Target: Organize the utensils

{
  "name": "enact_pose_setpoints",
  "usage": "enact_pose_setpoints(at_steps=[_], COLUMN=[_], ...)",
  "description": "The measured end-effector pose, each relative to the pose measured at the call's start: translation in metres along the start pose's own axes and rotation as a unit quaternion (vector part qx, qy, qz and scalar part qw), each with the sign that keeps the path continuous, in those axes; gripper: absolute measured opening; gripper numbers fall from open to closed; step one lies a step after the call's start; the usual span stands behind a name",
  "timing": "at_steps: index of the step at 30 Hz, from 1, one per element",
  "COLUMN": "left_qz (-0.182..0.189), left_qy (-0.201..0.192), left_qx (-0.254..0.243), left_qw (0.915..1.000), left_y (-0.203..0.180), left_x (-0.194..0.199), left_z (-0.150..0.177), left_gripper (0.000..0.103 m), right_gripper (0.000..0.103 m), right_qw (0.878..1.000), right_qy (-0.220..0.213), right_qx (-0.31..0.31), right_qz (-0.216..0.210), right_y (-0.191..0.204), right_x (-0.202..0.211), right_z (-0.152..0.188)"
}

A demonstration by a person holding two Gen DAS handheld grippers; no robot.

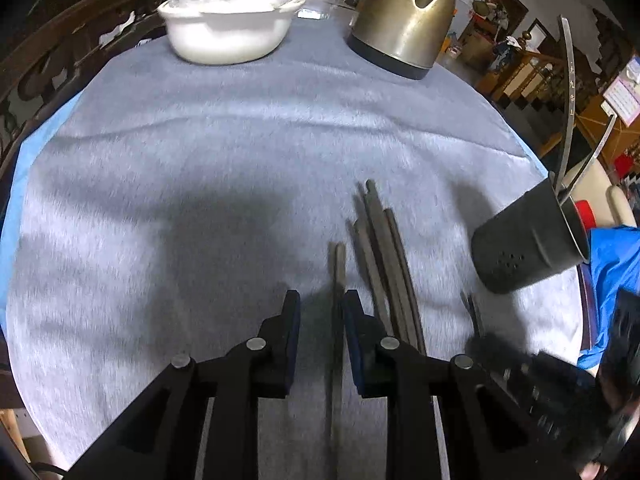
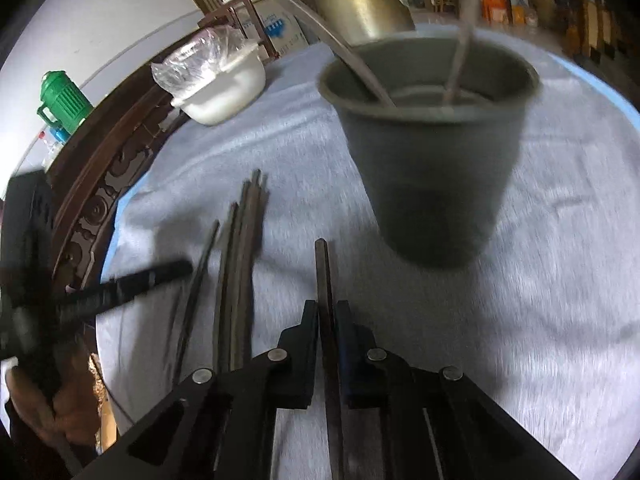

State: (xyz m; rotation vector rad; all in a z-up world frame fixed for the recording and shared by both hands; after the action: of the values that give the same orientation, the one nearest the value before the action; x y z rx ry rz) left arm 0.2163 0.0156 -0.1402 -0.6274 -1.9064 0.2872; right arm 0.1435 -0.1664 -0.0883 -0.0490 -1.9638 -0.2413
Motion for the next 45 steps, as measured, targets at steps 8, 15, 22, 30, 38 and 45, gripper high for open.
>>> enact_pose_setpoints(at_steps=[8, 15, 22, 30, 38, 45], left_qz=[-0.019, -0.041, -0.046, -0.033, -0.016, -0.01], left_qy=[0.015, 0.017, 0.021, -0.033, -0.142, -0.212], left_qx=[-0.023, -0.05, -0.053, -0.025, -0.036, -0.053], left_qw=[0.9994, 0.9978, 0.9973, 0.9986, 0.9891, 0.9758], left_y=[-0.002, -0.008, -0.008, -0.01, -0.031, -0.049], left_x=[-0.013, -0.02, -0.019, 0.005, 0.065, 0.113], left_z=[-0.01, -0.011, -0.014, -0.01, -0.011, -0.004], left_gripper=[0.022, 0.022, 0.008, 0.007, 0.007, 0.006], right_gripper=[0.011, 0.013, 0.008, 0.007, 0.007, 0.007], right_qw=[1.0, 0.998, 0.998, 0.999, 0.993, 0.981], right_qy=[0.018, 0.028, 0.025, -0.021, -0.1, -0.173], right_qx=[0.008, 0.034, 0.045, 0.042, 0.044, 0.045], right_qz=[0.008, 0.039, 0.029, -0.011, -0.046, -0.075], right_y=[-0.001, 0.014, 0.014, 0.01, 0.013, 0.014], right_x=[0.001, -0.006, -0.008, 0.015, 0.059, 0.104], right_z=[0.003, -0.01, -0.012, -0.009, -0.008, -0.009])
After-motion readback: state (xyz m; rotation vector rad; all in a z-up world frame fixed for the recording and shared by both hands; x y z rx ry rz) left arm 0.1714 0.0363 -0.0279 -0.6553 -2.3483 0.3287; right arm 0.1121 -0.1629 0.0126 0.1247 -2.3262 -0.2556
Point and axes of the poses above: each gripper's, at about its wrist camera, not at the fingertips, and x roughly against the way its jaws point, y to its left, z to its underside, the point moved 2 cm from there along -x, roughly the way its jaws point, and after that the axes turned 15 degrees about z, right-handed, at the moved point
